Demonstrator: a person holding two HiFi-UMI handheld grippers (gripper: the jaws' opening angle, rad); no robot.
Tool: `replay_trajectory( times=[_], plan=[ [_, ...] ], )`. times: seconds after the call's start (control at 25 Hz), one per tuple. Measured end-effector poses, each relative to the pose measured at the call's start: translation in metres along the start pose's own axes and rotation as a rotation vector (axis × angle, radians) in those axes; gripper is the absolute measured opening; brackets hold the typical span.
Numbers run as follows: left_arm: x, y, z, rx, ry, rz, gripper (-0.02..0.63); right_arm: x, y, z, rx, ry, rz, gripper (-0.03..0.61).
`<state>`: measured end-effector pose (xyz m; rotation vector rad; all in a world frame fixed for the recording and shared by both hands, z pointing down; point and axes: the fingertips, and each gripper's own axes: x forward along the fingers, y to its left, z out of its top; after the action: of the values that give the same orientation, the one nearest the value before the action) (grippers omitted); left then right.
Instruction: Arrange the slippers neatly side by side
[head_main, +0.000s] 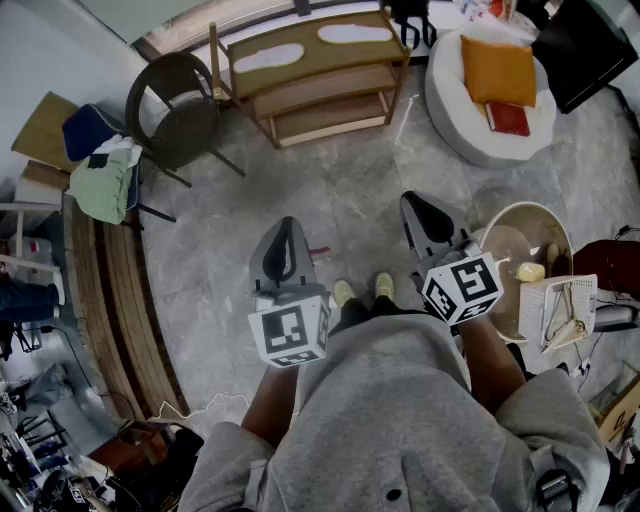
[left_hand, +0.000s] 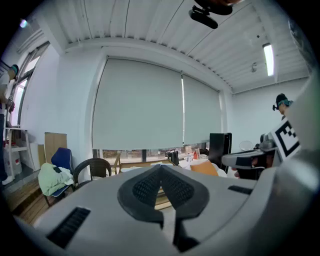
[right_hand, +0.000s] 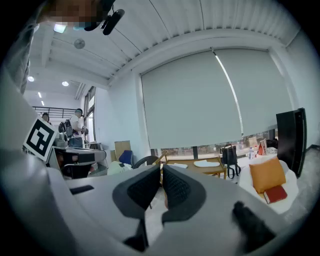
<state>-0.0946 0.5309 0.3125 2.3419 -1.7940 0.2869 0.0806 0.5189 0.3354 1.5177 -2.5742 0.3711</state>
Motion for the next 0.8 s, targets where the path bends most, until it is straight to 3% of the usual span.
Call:
replay_trajectory(
  times=[0.28,0.8],
  plan=[
    [-0.007,0.020,-0.003,-0.023,0.003,-0.018,0.015,0.011,0.018,-0.002,0.035,0.006,-0.013,0.031],
    [-0.020,0.054,-0.009,-0.035,-0.010,-0.029,0.015,0.027,0.059,-0.005,-0.017,0.011,0.005,0.031]
  ],
)
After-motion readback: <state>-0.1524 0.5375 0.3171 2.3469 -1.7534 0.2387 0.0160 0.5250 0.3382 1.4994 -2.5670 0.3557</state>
